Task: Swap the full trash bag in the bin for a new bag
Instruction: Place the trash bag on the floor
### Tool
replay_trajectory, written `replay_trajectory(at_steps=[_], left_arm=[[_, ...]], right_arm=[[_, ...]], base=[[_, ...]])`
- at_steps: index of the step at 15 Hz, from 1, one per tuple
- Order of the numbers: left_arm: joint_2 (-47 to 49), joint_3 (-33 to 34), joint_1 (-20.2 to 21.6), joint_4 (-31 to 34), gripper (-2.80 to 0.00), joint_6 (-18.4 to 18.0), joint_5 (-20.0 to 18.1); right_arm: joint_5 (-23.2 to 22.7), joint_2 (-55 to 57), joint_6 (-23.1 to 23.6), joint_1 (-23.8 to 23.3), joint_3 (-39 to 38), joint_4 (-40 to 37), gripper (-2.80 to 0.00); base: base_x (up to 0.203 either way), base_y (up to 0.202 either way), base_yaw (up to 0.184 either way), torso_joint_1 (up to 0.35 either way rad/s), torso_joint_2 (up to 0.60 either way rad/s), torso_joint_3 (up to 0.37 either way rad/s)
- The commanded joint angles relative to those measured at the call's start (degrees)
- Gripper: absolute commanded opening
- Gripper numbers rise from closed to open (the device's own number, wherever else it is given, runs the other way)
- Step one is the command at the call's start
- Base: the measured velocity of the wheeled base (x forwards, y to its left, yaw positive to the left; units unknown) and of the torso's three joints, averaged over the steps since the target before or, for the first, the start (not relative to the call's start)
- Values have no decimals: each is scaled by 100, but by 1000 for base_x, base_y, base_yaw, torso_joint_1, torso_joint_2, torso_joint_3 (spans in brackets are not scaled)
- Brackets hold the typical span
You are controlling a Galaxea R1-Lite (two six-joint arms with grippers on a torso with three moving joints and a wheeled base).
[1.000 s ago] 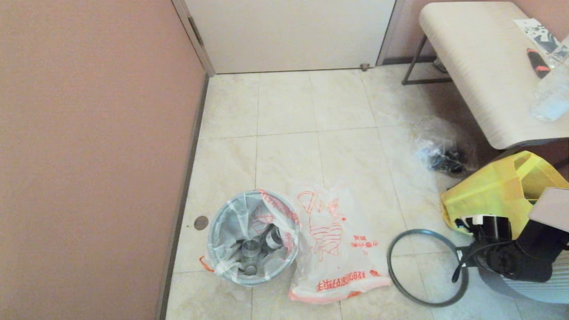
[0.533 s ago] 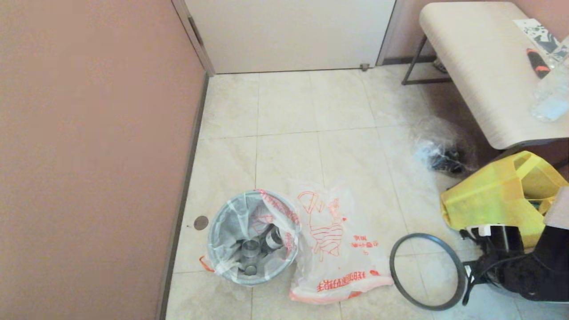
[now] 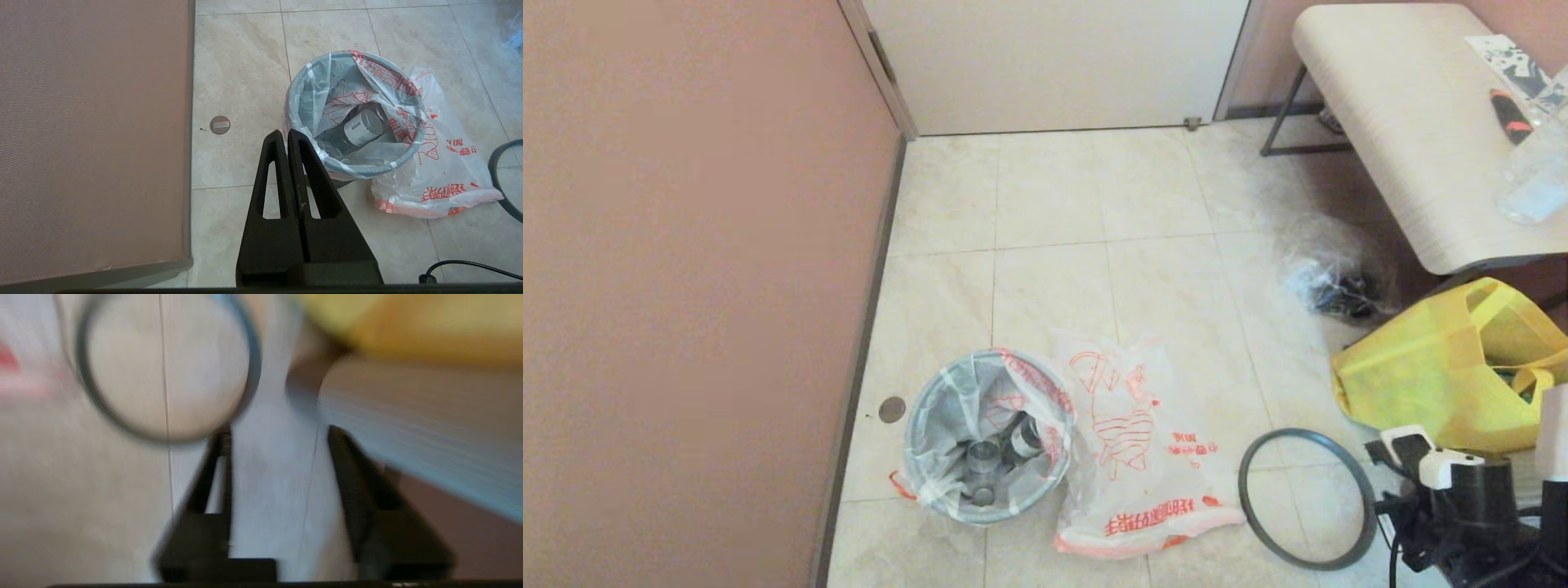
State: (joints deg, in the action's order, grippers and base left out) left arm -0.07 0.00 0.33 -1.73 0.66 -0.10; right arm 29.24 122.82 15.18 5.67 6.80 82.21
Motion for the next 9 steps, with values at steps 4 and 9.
replay_trajectory(at_steps=[4, 9], left_arm=[[7, 62, 2, -3, -280, 4, 1], [7, 62, 2, -9, -280, -2, 1]], right_arm=[[38, -991, 307, 135, 554, -307, -280], [349, -2394, 192, 677, 2809, -4009, -280]], base=[[0, 0, 0, 0, 0, 0], [0, 0, 0, 0, 0, 0]])
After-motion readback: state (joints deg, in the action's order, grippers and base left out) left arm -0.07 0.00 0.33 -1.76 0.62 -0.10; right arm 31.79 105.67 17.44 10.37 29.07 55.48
